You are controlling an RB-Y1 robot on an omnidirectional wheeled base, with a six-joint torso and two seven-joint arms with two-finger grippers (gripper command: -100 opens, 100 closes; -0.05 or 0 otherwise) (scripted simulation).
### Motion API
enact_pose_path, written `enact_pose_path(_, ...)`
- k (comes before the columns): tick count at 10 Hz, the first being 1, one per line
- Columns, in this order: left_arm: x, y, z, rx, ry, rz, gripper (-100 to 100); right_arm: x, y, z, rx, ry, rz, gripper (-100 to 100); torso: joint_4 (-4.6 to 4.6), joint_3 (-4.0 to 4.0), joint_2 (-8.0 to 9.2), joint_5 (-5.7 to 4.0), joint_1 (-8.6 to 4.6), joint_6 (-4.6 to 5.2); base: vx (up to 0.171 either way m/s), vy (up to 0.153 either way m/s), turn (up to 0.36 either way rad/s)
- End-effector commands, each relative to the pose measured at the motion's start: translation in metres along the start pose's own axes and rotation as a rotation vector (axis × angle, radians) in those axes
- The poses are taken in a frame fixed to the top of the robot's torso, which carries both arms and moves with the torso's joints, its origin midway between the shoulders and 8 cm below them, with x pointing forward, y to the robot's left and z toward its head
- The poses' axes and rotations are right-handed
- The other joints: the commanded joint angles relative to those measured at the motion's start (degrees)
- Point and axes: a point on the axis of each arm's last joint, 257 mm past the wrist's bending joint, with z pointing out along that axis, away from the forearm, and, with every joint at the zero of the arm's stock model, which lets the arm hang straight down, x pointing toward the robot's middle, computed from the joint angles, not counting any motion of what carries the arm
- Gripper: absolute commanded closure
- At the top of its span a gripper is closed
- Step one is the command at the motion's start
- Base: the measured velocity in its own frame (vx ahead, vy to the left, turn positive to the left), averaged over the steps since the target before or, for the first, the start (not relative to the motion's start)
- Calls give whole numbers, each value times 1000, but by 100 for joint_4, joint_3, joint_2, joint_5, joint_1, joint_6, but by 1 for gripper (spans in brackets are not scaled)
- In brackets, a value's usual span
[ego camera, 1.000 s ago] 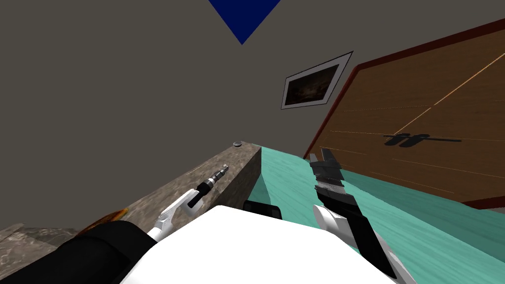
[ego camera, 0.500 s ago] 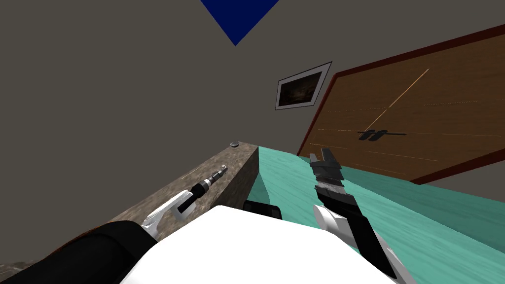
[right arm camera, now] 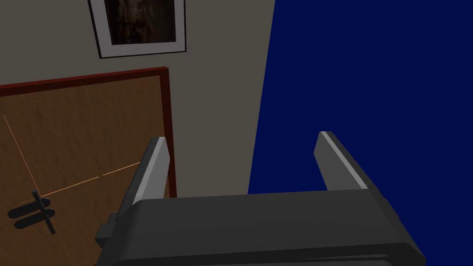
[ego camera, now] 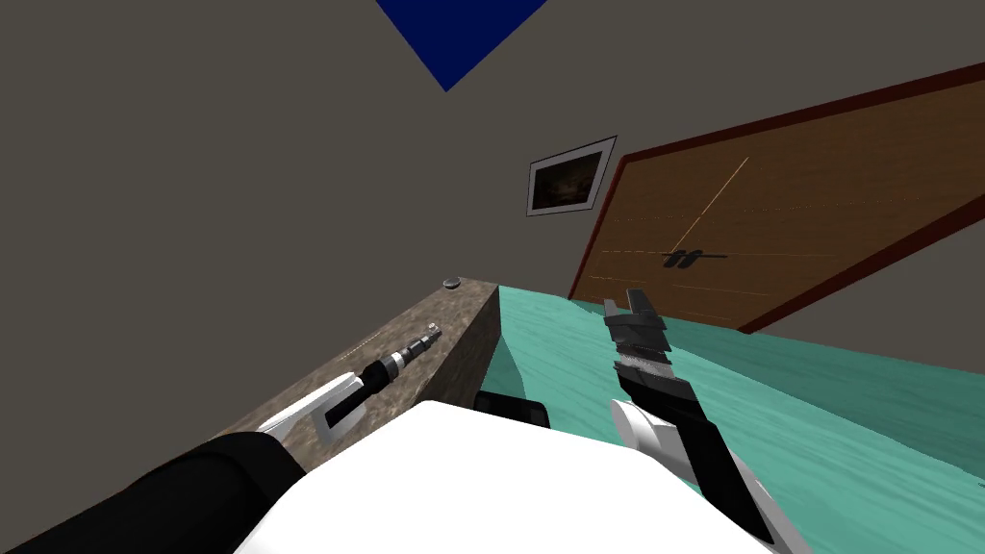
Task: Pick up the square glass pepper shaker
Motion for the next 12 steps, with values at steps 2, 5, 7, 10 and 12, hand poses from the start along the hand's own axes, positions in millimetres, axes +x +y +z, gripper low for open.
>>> enact_pose_path(2,4,1,-14,-16,59,-12,-100,0,0,0,0,0,0,0,-1,-2,-3,-1,0,-1,-12,20,-134)
enact_pose_path(5,9,7,-23,-42,111,-9,-100,0,0,0,0,0,0,0,-4,-9,-16,0,-1,-2,10,16,-67)
enact_pose_path(7,13,15,-31,-80,160,-7,-100,0,0,0,0,0,0,0,-4,-11,-18,-1,-5,-2,19,8,-53)
enact_pose_path(10,17,27,-40,-128,207,2,-100,0,0,0,0,0,0,0,-7,-18,-31,0,-3,-3,42,12,-38)
enact_pose_path(12,20,40,-48,-182,249,10,-100,0,0,0,0,0,0,0,-6,-15,-26,0,-6,-3,35,3,-23)
